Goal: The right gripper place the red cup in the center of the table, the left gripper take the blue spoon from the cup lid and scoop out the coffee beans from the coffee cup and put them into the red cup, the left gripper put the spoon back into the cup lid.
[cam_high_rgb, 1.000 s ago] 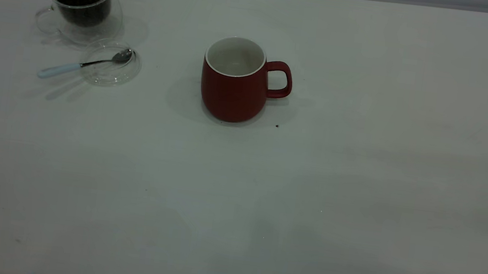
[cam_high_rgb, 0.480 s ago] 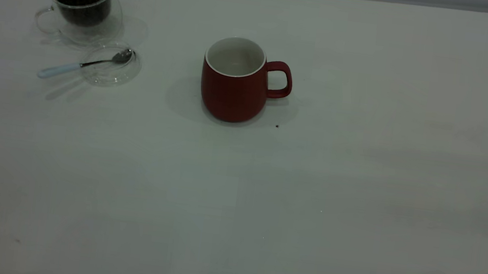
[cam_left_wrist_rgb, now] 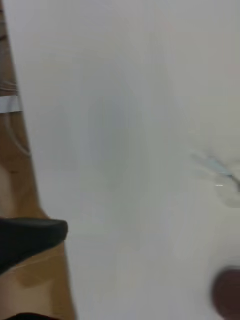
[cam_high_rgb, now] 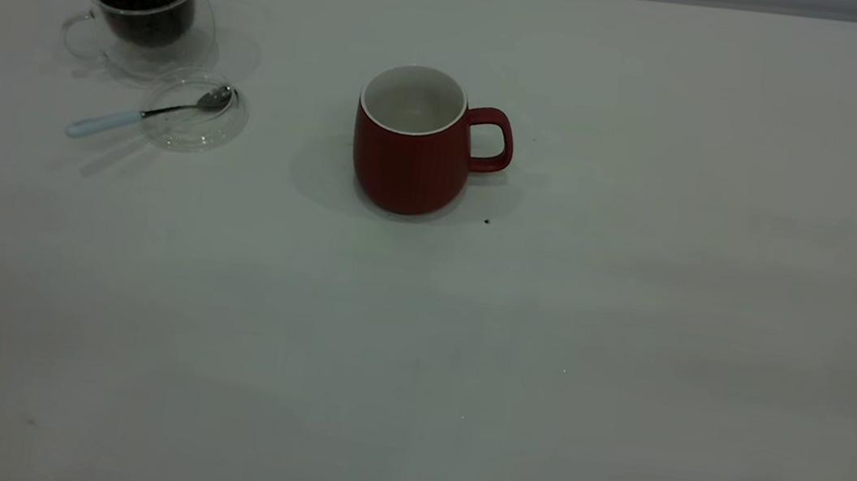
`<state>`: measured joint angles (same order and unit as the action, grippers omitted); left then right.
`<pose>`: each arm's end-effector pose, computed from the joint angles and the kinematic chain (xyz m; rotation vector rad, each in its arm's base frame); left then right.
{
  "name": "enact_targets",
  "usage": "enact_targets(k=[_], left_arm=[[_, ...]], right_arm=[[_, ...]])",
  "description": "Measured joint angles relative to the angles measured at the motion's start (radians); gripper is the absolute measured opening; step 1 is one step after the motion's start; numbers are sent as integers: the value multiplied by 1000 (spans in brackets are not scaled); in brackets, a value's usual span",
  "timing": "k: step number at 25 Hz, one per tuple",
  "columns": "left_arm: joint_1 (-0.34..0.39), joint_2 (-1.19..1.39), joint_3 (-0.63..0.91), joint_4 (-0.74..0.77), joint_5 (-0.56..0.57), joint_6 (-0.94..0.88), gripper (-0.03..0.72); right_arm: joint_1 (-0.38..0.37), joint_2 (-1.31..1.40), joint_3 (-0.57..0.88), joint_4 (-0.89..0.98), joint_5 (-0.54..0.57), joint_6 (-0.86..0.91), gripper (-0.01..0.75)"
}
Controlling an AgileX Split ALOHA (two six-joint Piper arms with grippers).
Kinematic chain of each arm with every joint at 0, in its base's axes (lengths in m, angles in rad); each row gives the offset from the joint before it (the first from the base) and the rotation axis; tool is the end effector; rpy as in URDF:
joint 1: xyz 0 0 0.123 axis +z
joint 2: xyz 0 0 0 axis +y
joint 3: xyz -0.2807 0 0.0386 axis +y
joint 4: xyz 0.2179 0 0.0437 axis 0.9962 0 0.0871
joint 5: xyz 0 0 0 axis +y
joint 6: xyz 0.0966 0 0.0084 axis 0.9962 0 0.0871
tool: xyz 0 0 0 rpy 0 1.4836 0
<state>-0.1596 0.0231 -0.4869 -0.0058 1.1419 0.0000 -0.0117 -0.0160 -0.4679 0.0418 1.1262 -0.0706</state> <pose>-0.0237 0.0033 0.2506 0.1729 2.1564 -0.0990 -0.0263 0.0040 0.2461 -0.0658 2.1241 0.0020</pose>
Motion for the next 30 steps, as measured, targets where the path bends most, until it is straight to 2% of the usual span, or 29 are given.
enact_targets(k=[7, 9, 15, 17, 30], left_arm=[[0, -42, 0, 0, 0, 0, 423], [19, -42, 0, 0, 0, 0, 423], [190, -43, 0, -2, 0, 7, 423], [223, -43, 0, -3, 0, 7, 423], [236, -43, 0, -3, 0, 7, 423]], right_arm=[[0, 0, 0, 0, 0, 0, 242], [0, 0, 0, 0, 0, 0, 242], [0, 0, 0, 0, 0, 0, 242], [0, 0, 0, 0, 0, 0, 242], [0, 0, 0, 0, 0, 0, 242]])
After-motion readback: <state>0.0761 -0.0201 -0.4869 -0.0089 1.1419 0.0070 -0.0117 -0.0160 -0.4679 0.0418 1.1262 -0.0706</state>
